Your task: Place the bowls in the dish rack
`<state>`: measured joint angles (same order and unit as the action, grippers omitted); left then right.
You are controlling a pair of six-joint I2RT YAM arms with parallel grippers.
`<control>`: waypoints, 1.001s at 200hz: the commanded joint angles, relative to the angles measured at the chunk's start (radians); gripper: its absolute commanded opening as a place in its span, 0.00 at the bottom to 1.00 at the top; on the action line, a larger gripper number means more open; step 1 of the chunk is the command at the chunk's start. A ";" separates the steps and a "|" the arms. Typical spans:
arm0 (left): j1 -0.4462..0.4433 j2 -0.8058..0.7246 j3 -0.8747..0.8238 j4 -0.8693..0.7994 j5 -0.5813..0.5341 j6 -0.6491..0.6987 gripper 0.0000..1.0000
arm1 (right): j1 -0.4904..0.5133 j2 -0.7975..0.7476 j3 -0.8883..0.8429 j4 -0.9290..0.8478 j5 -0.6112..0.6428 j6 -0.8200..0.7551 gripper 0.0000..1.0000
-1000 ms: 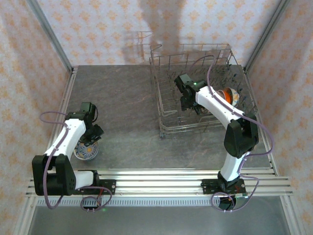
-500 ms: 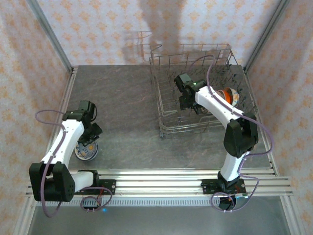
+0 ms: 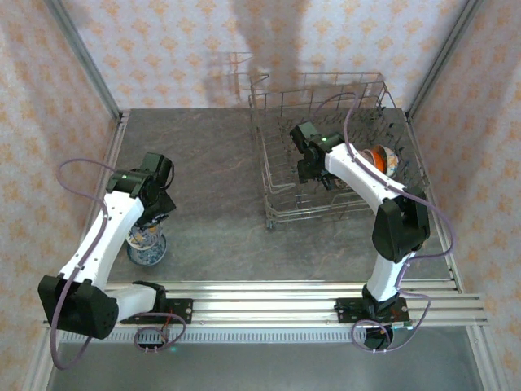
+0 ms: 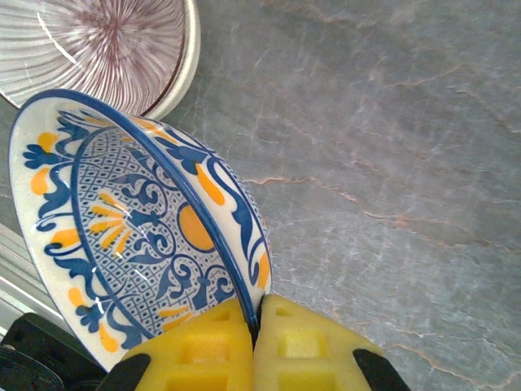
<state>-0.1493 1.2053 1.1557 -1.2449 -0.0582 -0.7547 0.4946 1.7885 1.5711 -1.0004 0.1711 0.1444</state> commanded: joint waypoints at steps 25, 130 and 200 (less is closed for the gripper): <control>-0.187 0.101 0.192 -0.077 -0.129 -0.092 0.00 | -0.012 -0.074 -0.006 0.023 0.015 0.016 0.79; -0.497 0.592 0.467 0.030 -0.126 -0.091 0.00 | -0.032 -0.204 -0.054 -0.002 0.049 0.055 0.79; -0.537 0.765 0.517 0.067 -0.058 -0.072 0.00 | -0.042 -0.252 -0.101 -0.011 0.067 0.070 0.79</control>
<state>-0.6773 1.9213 1.6390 -1.1702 -0.1081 -0.8368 0.4599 1.5715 1.4902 -0.9840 0.1955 0.1909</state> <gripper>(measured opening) 0.046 0.793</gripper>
